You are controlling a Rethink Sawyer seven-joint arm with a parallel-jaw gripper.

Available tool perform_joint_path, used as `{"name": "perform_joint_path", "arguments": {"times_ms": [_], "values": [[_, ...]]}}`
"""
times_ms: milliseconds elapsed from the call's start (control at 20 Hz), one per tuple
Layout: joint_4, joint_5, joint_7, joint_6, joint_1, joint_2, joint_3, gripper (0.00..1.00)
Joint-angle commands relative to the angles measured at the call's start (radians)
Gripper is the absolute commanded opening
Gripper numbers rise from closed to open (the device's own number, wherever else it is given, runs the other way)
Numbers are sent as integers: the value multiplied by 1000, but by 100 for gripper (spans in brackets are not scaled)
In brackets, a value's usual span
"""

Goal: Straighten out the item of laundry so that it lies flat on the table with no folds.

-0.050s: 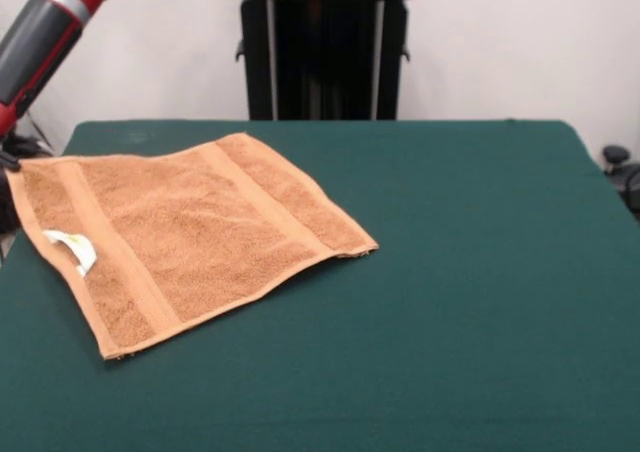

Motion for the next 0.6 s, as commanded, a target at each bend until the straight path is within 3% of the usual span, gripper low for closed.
{"name": "perform_joint_path", "arguments": {"times_ms": [50,600], "values": [[-160,16,-336,96,78,43,-104,0],[-166,19,-420,118,81,45,-95,0]]}}
